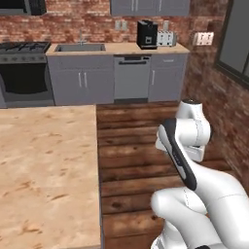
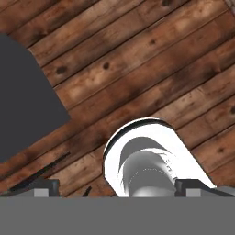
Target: Take the chicken drumsticks from the pan and place one on each plate on the dining counter.
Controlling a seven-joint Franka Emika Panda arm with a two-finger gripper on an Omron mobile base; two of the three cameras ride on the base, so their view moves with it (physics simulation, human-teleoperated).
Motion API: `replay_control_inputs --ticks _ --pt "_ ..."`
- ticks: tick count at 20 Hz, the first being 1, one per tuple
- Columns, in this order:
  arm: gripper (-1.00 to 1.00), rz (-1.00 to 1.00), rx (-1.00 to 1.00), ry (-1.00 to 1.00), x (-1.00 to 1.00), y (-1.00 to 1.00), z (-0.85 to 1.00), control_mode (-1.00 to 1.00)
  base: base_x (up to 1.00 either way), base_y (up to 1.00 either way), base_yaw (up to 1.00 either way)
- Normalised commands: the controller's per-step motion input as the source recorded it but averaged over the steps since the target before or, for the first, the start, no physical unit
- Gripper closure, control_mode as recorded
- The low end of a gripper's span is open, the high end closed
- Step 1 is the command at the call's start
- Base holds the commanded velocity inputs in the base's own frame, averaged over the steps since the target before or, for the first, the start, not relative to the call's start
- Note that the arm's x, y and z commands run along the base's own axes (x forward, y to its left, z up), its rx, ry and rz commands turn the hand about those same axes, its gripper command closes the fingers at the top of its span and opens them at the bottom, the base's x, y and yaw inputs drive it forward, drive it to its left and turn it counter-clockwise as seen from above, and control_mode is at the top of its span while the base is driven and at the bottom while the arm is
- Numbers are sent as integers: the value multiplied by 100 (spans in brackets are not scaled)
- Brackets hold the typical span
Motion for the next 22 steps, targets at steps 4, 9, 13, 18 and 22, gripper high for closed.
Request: replay_control_inputs --ticks 4,9,13,18,22 --pt "-100 0 0 0 0 0 0 100 98 -43 15" --pt "-100 0 0 0 0 0 0 100 100 -32 15" --pt "-100 0 0 0 0 0 0 100 100 -29 15" --pt "-100 0 0 0 0 0 0 100 100 -31 15" --pt "-100 0 0 0 0 0 0 100 100 -32 16"
